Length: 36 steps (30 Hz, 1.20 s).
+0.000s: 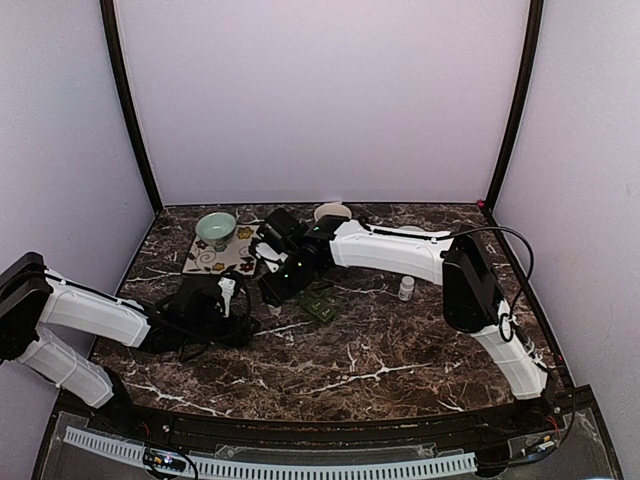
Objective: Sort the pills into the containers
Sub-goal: Pick up the pill bottle from the center of the board.
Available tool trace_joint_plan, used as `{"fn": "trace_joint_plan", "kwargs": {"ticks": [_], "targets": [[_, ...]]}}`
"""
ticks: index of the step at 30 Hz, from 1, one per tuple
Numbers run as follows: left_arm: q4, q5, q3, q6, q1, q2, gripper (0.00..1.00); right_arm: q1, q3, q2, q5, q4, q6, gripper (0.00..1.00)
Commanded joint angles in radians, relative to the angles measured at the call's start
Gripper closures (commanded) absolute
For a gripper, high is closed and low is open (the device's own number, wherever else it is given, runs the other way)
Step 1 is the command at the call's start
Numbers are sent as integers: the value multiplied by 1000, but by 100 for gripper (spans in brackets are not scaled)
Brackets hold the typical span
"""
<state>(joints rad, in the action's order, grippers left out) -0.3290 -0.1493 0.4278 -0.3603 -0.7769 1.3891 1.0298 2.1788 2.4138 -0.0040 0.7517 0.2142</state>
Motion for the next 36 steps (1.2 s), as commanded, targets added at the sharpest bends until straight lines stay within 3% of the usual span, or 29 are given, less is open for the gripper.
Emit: {"fn": "trace_joint_plan", "kwargs": {"ticks": [1, 36], "targets": [[-23, 7, -15, -8, 4, -9, 31, 9, 41, 24, -9, 20, -10, 45], [-10, 3, -25, -4, 4, -17, 31, 9, 118, 89, -49, 34, -10, 60]]}}
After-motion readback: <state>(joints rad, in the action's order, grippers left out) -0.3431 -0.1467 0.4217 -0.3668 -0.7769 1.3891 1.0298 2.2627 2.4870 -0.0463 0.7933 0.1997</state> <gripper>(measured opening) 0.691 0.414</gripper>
